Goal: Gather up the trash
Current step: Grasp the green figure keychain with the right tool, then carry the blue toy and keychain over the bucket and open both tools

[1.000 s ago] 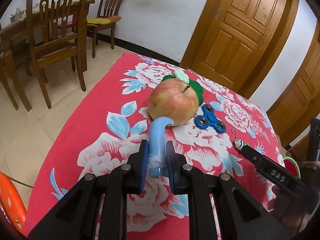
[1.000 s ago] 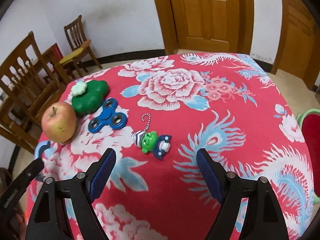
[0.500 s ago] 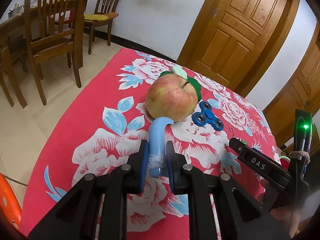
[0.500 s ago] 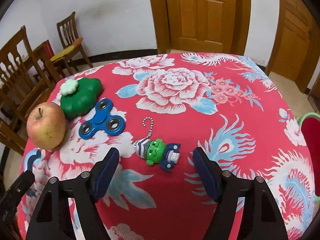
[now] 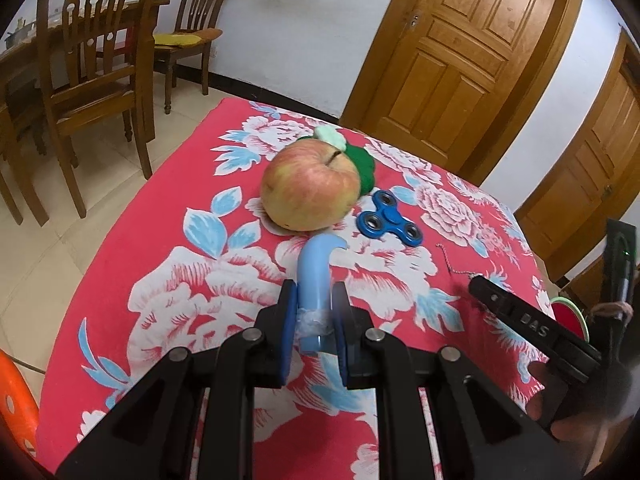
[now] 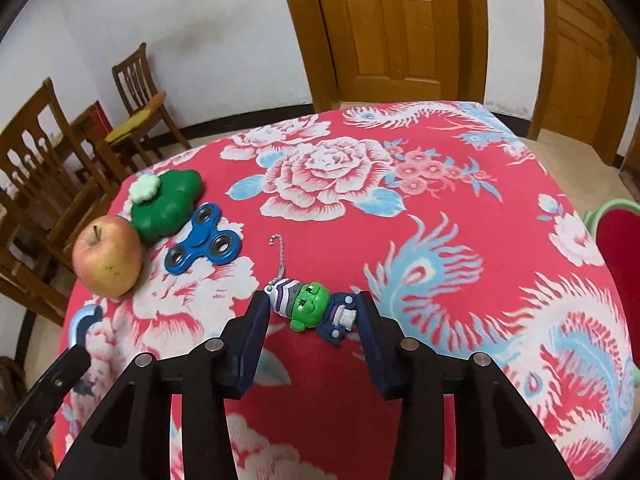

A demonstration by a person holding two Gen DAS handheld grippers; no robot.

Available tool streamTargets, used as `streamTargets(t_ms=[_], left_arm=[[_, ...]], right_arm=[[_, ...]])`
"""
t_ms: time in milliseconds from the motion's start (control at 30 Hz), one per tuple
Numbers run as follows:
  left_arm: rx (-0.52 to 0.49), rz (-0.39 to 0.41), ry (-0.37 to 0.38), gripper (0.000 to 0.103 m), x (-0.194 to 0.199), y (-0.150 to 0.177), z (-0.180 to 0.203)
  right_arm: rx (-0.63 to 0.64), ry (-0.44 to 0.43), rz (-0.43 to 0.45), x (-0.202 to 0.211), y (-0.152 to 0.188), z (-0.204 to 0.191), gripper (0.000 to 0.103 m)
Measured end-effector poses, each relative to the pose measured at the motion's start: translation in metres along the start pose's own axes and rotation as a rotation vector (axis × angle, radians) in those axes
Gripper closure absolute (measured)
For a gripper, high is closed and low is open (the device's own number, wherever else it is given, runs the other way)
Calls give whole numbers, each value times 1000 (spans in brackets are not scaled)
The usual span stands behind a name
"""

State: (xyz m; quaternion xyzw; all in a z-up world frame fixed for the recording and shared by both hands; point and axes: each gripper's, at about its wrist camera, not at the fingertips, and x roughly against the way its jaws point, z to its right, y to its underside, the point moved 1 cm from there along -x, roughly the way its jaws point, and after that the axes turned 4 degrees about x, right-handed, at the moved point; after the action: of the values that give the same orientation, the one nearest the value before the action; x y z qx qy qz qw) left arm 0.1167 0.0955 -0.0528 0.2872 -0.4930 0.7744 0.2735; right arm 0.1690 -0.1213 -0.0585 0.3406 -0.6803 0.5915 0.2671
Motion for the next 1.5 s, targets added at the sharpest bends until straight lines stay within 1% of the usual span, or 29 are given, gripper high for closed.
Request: streamTargets(t_ms=[533,767,933,1167,1500], left_arm=[[-82,15,67,86,27,15,43],[-130,3,129,86,38,24,71],[-192,2,169,86,46,32,100],[-258,-24,235,86,50,42,143],[-335,-44,301,86,47,56,204]], right_arm=[[-37,-50,115,86,20,29,58],[-70,-42,159,114,28,49,58],[-107,-24,201,136,35,70,58],[-174,10,238,157,45,107,58],[-252,103,295,184,52,175,58]])
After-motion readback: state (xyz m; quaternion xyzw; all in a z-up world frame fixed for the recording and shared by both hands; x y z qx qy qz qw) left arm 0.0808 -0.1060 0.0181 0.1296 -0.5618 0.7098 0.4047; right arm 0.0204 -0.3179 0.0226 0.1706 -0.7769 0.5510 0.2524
